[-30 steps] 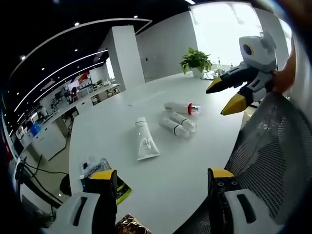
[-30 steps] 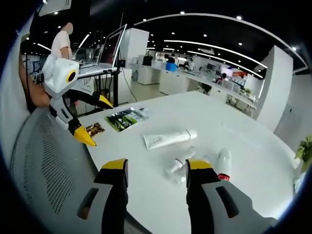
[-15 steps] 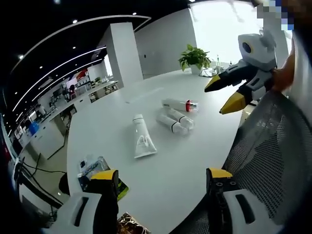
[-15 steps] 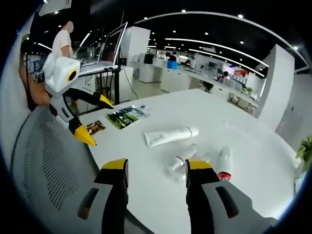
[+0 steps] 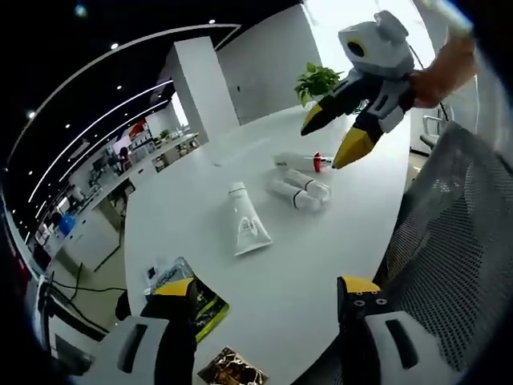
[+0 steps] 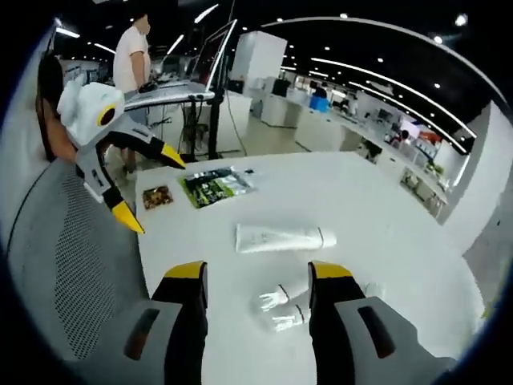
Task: Arrange the skincare products in the storage area until every visible bottle or jar stands upright without overlapping.
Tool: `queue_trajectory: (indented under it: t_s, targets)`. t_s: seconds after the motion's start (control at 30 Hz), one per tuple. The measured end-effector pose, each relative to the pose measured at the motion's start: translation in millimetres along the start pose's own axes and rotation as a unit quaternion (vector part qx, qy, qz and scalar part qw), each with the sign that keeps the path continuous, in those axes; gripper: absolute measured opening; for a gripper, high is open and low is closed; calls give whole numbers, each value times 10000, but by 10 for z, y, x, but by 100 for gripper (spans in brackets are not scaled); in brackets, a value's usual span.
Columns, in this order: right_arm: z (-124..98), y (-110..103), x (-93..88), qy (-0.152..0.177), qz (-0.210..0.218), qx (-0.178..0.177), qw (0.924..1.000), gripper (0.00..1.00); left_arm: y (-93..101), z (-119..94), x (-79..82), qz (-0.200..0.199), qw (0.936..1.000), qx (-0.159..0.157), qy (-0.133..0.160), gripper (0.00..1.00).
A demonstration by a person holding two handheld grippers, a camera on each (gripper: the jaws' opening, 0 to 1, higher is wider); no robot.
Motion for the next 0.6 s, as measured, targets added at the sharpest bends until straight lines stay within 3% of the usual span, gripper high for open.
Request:
queue_trajectory:
  t_s: [0.03, 0.2, 0.33, 0.5, 0.6]
  targets:
    - [62, 62, 68, 54, -399, 103, 9991, 50, -1, 7, -6, 13, 10000, 13, -39, 72]
    - [295, 260, 168, -517, -995, 656, 9915, 51, 25, 11, -27, 355, 9993, 35, -90, 71]
    - [505, 420, 267, -771, -1269, 974, 9841, 53, -16, 12, -42, 321, 9993, 119, -119, 68]
    - [731, 556, 353, -1097, -1859, 1381, 9666, 53, -54, 16, -68, 387, 9988, 234, -191, 64]
    - [881, 619, 342, -1357, -1948, 1646, 9573, 54, -66, 17, -78, 404, 9986, 252, -212, 63]
Point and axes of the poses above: the point that each gripper's makers call its tool centre point, and the gripper's own axes: z roughly forward along the fingers, y roughly to its right, x roughly out of its top, the point moved 8 cm from there along -z, roughly backward along the fingers, and after that the axes turned 12 degrees about x, right-handed, at the moved point
